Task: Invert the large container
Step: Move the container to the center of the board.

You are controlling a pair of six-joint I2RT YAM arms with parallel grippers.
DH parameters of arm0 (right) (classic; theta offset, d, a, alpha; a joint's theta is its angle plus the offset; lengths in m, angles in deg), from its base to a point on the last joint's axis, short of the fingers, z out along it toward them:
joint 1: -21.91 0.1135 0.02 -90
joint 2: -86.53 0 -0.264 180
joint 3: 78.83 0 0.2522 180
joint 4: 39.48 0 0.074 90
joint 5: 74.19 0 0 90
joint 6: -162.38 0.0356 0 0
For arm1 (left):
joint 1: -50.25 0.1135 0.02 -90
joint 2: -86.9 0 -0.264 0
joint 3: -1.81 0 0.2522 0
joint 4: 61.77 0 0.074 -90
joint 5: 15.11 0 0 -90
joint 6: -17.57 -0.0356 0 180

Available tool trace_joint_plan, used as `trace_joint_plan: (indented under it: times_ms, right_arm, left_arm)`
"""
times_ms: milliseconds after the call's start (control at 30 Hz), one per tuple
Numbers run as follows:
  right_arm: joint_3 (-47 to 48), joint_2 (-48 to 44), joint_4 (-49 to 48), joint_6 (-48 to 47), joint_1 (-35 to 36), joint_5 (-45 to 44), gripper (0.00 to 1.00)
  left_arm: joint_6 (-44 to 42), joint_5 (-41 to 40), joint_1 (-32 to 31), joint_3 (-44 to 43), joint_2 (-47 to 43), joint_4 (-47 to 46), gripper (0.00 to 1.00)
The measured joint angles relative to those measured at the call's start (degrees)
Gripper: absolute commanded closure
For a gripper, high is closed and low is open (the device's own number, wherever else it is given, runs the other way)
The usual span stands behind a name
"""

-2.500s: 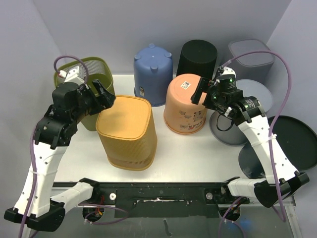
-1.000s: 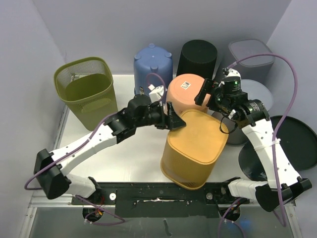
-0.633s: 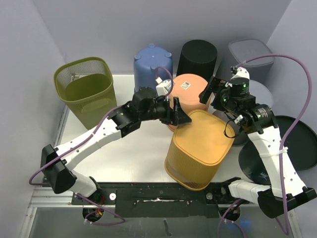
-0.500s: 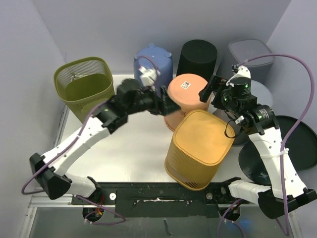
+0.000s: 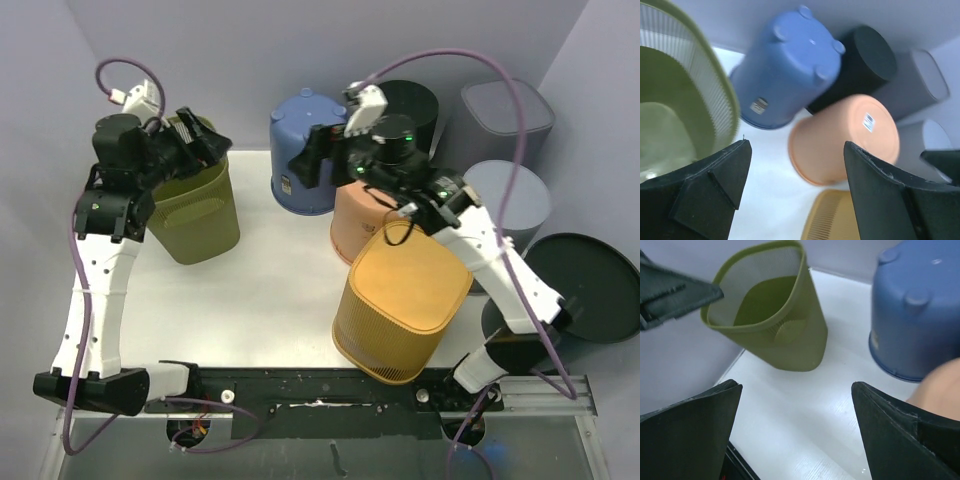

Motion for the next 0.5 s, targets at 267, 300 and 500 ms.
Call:
trace_joint_plan:
  times_ms: [267, 300, 500]
  right_arm:
    - [0.61, 9.03, 4.50, -2.93, 6.21, 0.90, 0.01]
    - [0.00, 9.03, 5.03, -3.10, 6.45, 0.55, 0.00]
    - [-5.27, 4.02, 5.38, -3.80, 6.58, -2.43, 0.00]
  left_arm:
    - [-7.21, -4.22, 4.09, -11.06, 4.96, 7.87, 0.24]
    - [-8.24, -4.15, 4.24, -13.00, 6.78, 8.61, 0.24]
    - [-11.93, -4.59, 4.20, -17.97, 17.25, 10.71, 0.24]
